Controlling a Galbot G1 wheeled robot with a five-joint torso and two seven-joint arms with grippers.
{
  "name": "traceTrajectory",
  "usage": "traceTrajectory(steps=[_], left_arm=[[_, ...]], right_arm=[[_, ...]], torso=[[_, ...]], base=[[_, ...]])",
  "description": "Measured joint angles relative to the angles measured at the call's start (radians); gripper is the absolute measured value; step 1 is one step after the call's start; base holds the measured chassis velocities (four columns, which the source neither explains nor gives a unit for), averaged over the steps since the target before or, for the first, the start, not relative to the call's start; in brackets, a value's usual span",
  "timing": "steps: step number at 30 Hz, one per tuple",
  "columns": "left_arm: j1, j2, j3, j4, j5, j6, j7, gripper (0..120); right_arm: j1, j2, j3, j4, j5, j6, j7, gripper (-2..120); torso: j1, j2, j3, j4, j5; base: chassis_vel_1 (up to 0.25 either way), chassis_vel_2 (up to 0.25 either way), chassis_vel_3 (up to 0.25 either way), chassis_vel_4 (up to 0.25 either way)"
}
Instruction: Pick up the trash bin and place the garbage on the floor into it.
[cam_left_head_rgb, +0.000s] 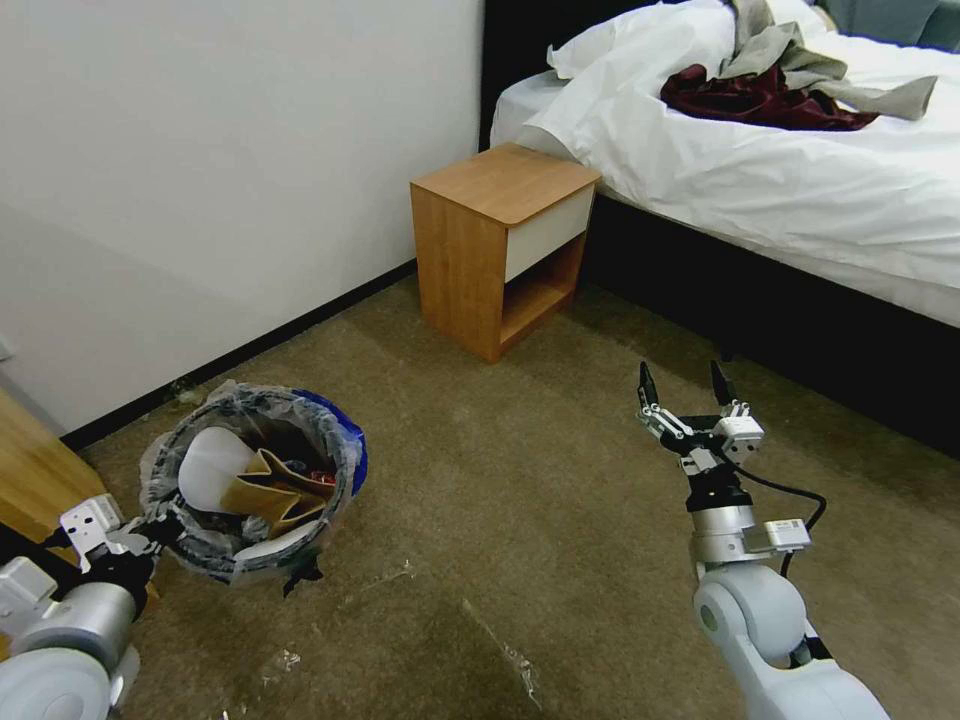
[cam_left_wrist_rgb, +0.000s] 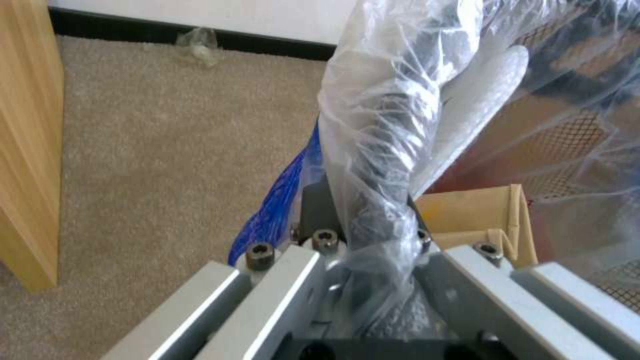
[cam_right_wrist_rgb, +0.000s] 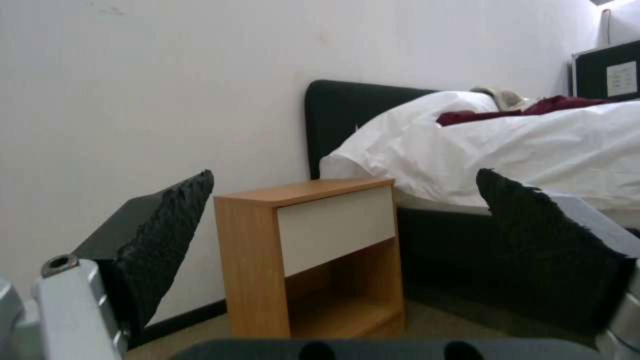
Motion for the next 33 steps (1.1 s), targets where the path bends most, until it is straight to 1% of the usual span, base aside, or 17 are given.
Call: traceTrajectory(steps=[10,33], left_arm=[[0.006,-0.004,0.000,-0.005,0.006,-0.016,0.004,1],[0.006,-0.004,0.000,-0.006,0.007,-0.017,0.005,1]], right_arm=[[-0.010,-0.003,0.003,0.007,-0.008,-0.002,0.007,100],[-0.010,-0.003,0.004,0.008,-0.009,-0.003,0.008,100]], torso=[[0.000,0.000,0.000,0.0000,0.0000],[0.000,0.000,0.000,0.0000,0.0000]], base=[[0.000,0.000,0.000,0.000],[0.000,0.000,0.000,0.000]])
